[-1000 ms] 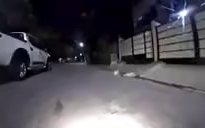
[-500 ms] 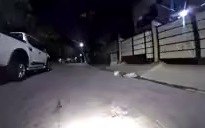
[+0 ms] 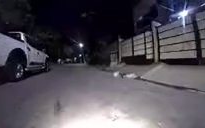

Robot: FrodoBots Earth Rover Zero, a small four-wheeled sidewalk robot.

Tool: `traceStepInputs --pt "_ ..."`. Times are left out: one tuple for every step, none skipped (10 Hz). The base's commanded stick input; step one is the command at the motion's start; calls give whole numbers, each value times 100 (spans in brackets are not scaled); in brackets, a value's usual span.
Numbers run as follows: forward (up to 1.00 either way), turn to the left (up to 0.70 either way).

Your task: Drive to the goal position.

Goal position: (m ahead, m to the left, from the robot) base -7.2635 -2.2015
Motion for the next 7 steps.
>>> traceStepInputs --pt "100 -39" --pt "100 -39" --pt "100 -39" --pt "100 -39" --pt "100 -39" --pt "100 -39" --pt "100 -39"
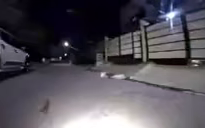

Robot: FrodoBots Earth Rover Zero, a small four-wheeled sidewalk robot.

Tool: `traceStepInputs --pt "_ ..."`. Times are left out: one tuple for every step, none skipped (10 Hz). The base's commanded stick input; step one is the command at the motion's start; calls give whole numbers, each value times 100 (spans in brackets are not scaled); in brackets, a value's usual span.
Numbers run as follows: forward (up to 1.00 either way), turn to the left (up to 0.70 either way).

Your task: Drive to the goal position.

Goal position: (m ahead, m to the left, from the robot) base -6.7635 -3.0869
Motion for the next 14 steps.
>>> traceStepInputs --pt "100 -39" --pt "100 -39" --pt "100 -39" --pt "100 -39" --pt "100 -39" --pt "100 -39" --pt "100 -39" --pt "100 -39" --pt "100 -39" --pt "100 -39" --pt "78 -38" --pt "26 -6" --pt "12 3" --pt "12 3"
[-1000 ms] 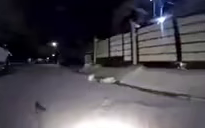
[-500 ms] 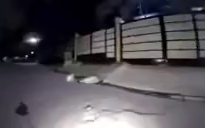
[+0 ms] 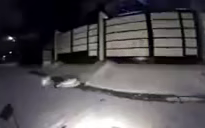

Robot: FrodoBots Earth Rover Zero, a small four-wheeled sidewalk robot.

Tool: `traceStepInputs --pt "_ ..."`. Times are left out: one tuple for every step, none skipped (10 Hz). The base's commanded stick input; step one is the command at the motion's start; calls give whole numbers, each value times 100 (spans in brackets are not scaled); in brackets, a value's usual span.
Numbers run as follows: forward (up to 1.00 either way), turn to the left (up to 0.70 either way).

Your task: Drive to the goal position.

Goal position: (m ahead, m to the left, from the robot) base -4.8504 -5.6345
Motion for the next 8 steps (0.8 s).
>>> traceStepInputs --pt "5 9" --pt "-45 23" --pt "-82 32" --pt "-82 32" --pt "-83 32" --pt "-83 32" --pt "-83 32" --pt "-83 32"
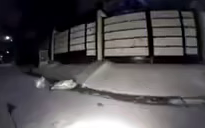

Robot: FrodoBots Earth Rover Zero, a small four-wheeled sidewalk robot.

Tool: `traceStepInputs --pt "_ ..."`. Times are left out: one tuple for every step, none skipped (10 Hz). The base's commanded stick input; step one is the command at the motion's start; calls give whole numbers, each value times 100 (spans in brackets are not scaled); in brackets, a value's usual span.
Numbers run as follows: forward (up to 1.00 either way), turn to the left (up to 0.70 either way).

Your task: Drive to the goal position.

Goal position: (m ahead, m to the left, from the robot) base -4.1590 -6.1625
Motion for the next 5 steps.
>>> traceStepInputs --pt "-83 32" --pt "-83 32" --pt "-83 32" --pt "-83 32" --pt "-83 32"
